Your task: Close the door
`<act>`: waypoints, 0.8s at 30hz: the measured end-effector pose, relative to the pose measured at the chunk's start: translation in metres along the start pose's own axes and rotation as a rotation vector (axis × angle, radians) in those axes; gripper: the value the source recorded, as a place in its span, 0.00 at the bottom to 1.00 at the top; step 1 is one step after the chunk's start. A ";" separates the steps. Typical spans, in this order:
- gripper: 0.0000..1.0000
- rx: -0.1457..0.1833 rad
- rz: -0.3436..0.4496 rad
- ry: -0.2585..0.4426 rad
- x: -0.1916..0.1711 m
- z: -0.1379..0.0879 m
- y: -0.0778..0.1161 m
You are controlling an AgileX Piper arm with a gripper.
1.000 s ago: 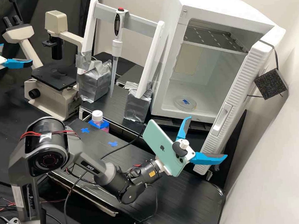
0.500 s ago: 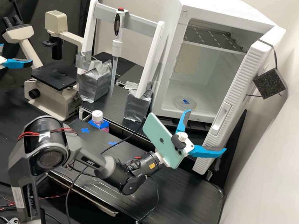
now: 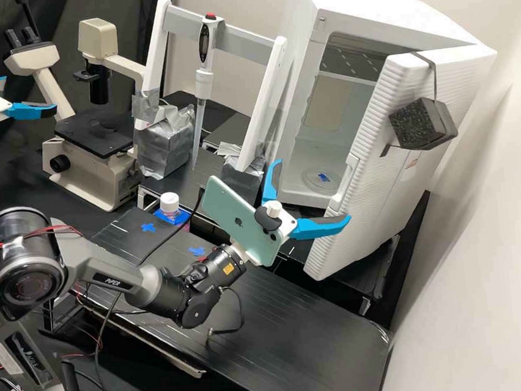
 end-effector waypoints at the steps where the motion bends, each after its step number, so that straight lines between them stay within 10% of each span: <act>1: 1.00 0.005 -0.014 0.012 0.000 -0.002 -0.003; 24: 1.00 0.046 -0.220 0.233 0.009 -0.057 -0.047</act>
